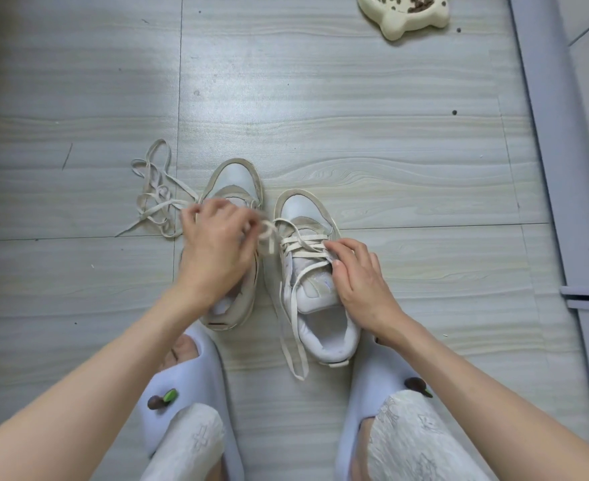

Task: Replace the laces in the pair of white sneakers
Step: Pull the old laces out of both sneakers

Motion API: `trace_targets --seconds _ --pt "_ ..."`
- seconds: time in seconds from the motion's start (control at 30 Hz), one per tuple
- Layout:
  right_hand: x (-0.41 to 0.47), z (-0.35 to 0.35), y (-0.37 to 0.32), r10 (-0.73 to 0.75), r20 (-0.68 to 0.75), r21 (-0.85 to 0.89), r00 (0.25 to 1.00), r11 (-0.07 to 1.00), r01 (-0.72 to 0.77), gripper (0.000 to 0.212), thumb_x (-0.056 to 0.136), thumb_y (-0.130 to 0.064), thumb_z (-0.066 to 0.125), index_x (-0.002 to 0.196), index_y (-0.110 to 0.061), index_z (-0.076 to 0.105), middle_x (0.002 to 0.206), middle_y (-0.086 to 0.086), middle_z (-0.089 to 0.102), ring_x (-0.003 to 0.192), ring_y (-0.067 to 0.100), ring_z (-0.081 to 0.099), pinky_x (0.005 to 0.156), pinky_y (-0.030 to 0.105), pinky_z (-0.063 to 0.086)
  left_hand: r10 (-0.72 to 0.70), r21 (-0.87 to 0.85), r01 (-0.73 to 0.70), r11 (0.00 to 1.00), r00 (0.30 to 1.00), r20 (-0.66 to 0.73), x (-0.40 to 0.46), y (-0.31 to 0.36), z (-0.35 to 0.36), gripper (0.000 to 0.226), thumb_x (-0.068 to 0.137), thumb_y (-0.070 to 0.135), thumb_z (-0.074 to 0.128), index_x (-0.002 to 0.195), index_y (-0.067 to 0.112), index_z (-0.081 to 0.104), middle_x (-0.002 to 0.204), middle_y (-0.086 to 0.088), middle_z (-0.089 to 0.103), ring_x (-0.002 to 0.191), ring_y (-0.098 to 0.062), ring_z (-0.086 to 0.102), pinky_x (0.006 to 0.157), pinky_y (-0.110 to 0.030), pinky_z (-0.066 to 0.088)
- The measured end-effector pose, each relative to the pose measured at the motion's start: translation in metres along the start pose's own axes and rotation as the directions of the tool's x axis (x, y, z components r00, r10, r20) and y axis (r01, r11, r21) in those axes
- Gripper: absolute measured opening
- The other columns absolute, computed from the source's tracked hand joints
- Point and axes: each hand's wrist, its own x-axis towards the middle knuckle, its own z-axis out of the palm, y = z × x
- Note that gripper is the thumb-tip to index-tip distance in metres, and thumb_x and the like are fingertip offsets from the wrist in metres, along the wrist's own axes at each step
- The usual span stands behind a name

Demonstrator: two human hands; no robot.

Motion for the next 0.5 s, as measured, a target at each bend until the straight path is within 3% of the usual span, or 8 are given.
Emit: trace_targets --seconds 0.1,0.17,0.27,0.37,0.5 --pt "0.0 0.004 -0.001 -0.014 -0.044 -0.022 0.999 1.0 0.013 0.06 0.082 -0.046 0.02 0.126 -0.018 0.05 0.132 -0.002 0.045 0.118 0.02 0.039 0.091 0.014 0.019 -0.184 0.036 0.187 0.982 0.98 -0.07 0.012 -0.013 -0.014 0.018 0.085 0.032 0.062 0.094 0.017 0.065 0.096 -0.006 0.061 0.104 -0.031 0.047 0.085 -0.041 0.026" --pt "-0.001 0.003 -0.004 0.004 -0.092 0.015 0.996 1.0 -0.003 0.048 0.083 -0.042 0.032 0.115 -0.015 0.056 0.124 -0.002 0.051 0.113 0.02 0.043 0.091 0.015 0.024 -0.241 0.053 0.243 0.969 0.97 -0.039 0.01 -0.011 -0.017 0.029 0.083 0.031 0.065 0.107 0.014 0.06 0.105 -0.012 0.056 0.106 -0.032 0.044 0.085 -0.044 0.03" --pt "-0.001 -0.001 -0.014 0.05 -0.172 0.021 0.984 0.999 -0.047 0.021 0.086 -0.02 0.054 0.104 -0.015 0.061 0.112 -0.002 0.058 0.104 0.02 0.049 0.092 0.031 0.038 -0.099 0.036 0.099 0.994 0.995 0.004 -0.013 0.016 -0.009 0.022 0.084 0.025 0.055 0.103 0.013 0.058 0.098 -0.01 0.059 0.099 -0.027 0.043 0.08 -0.039 0.03" --pt "0.003 -0.006 -0.025 0.093 -0.157 -0.088 0.983 0.99 -0.108 0.023 0.084 -0.019 0.055 0.105 -0.015 0.062 0.112 0.002 0.058 0.107 0.022 0.049 0.093 0.038 0.039 0.048 0.069 -0.059 0.996 0.988 0.145 -0.042 0.04 0.008 0.03 0.087 0.038 0.045 0.087 0.015 0.065 0.089 0.0 0.064 0.107 -0.027 0.046 0.082 -0.039 0.03" --pt "0.011 -0.015 -0.032 0.135 -0.096 -0.17 0.986 0.974 -0.15 0.017 0.086 -0.025 0.055 0.099 -0.018 0.064 0.113 0.003 0.058 0.111 0.023 0.048 0.092 0.035 0.039 0.037 0.073 -0.051 0.996 0.985 0.171 -0.049 0.039 0.017 0.04 0.084 0.046 0.045 0.091 0.013 0.066 0.1 0.0 0.066 0.122 -0.029 0.04 0.093 -0.041 0.03"
